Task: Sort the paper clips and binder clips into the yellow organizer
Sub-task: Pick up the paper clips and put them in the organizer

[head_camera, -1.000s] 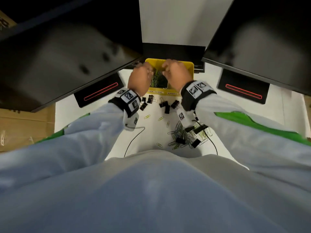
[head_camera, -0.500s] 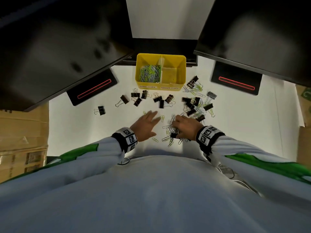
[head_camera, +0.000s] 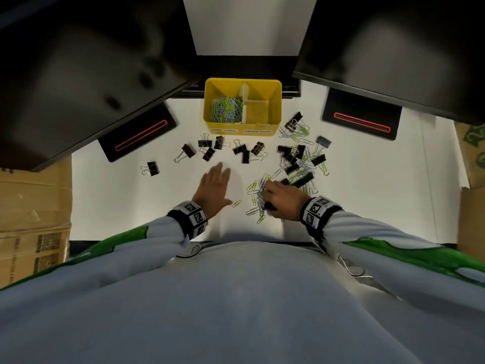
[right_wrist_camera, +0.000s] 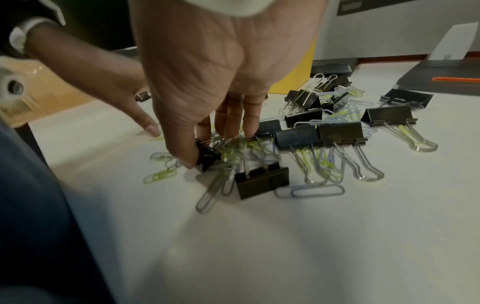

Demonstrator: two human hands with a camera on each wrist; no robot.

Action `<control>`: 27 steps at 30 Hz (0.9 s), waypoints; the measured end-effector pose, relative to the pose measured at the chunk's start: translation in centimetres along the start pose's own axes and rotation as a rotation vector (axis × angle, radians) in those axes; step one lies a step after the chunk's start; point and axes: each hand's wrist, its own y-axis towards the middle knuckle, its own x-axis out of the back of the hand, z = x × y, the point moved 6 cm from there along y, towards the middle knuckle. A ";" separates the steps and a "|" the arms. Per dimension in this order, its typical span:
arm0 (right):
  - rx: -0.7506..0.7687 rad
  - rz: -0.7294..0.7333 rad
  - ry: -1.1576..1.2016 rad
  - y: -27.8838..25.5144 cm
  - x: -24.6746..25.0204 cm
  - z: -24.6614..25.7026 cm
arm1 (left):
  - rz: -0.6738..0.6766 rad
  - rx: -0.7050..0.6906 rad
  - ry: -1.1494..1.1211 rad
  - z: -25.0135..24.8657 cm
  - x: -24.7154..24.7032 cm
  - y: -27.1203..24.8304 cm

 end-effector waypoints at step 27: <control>-0.196 -0.113 -0.059 1.7 0.0 -2.8 | -0.047 -0.142 -0.038 -5.8 0.2 1.5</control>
